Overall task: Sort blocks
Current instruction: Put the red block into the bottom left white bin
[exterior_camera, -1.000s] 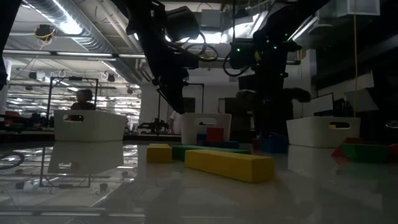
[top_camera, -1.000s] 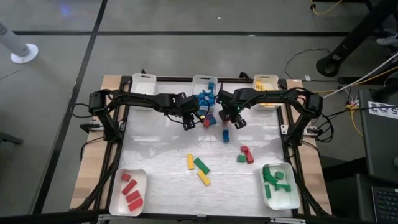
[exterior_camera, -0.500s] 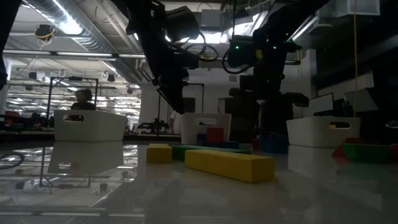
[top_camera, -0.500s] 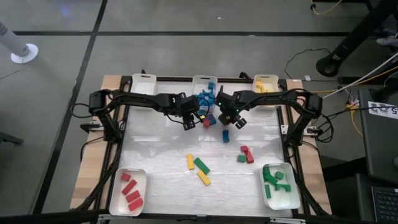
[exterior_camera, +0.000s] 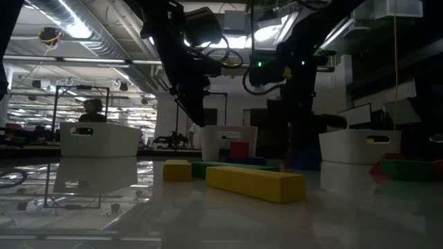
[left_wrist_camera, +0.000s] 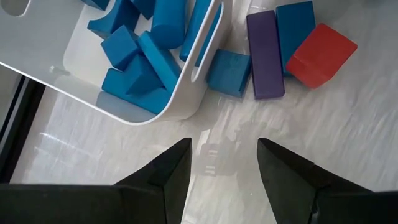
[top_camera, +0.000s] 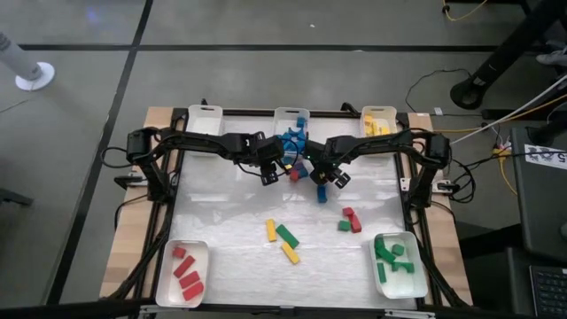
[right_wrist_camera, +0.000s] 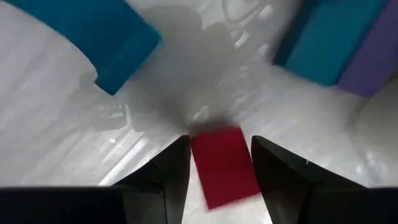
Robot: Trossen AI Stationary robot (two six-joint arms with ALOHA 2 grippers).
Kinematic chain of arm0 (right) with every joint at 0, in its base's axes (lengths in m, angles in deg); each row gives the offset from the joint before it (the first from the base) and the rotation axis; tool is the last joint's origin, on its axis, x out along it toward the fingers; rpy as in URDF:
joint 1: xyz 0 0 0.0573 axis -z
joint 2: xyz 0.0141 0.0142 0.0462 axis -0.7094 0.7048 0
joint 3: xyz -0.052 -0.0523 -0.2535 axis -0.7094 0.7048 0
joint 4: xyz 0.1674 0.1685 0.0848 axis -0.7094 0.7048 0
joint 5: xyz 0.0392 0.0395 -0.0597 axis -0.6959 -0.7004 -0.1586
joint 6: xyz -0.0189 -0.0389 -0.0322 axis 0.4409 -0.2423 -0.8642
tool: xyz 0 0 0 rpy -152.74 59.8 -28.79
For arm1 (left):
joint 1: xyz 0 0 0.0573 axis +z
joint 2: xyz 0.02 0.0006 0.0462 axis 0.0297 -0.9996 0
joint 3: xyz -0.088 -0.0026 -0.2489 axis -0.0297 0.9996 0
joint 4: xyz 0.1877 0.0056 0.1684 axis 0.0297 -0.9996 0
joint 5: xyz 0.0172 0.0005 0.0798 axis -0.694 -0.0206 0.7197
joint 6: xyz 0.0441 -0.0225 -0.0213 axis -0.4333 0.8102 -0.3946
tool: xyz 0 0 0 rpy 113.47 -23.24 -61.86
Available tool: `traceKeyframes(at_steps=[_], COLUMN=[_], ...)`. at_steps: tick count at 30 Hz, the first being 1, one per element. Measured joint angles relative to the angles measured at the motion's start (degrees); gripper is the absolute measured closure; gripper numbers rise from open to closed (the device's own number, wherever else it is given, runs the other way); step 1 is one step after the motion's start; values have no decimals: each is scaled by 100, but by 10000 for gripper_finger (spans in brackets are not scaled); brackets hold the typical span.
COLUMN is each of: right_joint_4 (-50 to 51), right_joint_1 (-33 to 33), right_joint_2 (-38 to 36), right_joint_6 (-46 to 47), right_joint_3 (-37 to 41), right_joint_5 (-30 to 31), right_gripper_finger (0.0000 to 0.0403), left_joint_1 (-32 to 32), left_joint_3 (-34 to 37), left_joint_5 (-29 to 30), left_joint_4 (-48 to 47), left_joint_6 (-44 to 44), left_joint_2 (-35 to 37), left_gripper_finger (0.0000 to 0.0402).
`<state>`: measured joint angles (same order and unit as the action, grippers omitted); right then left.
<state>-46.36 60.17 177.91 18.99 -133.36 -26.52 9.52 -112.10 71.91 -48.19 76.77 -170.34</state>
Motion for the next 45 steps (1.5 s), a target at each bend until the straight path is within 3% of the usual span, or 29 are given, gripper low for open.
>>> traceKeyframes(at_steps=[11, 17, 26, 39, 45], right_joint_4=[-42, 26, 106, -57, -74], right_joint_1=[-4, 7, 3, -2, -2], right_joint_2=[155, 47, 37, 35, 33], right_joint_6=[57, 1066, 1540, 1561, 1775], right_joint_3=[1, 1, 1, 1, 1], right_joint_5=[371, 488, 465, 468, 843], right_gripper_finger=[230, 230, 230, 230, 224], left_joint_1=[0, 0, 0, 0, 0], left_joint_3=[0, 0, 0, 0, 0], left_joint_5=[-1, 0, -1, 0, -2], left_joint_4=[0, -2, 0, -2, -1], left_joint_6=[-20, -21, -22, -22, -20], left_joint_2=[0, 0, 0, 0, 0], left_gripper_finger=[231, 231, 231, 231, 231])
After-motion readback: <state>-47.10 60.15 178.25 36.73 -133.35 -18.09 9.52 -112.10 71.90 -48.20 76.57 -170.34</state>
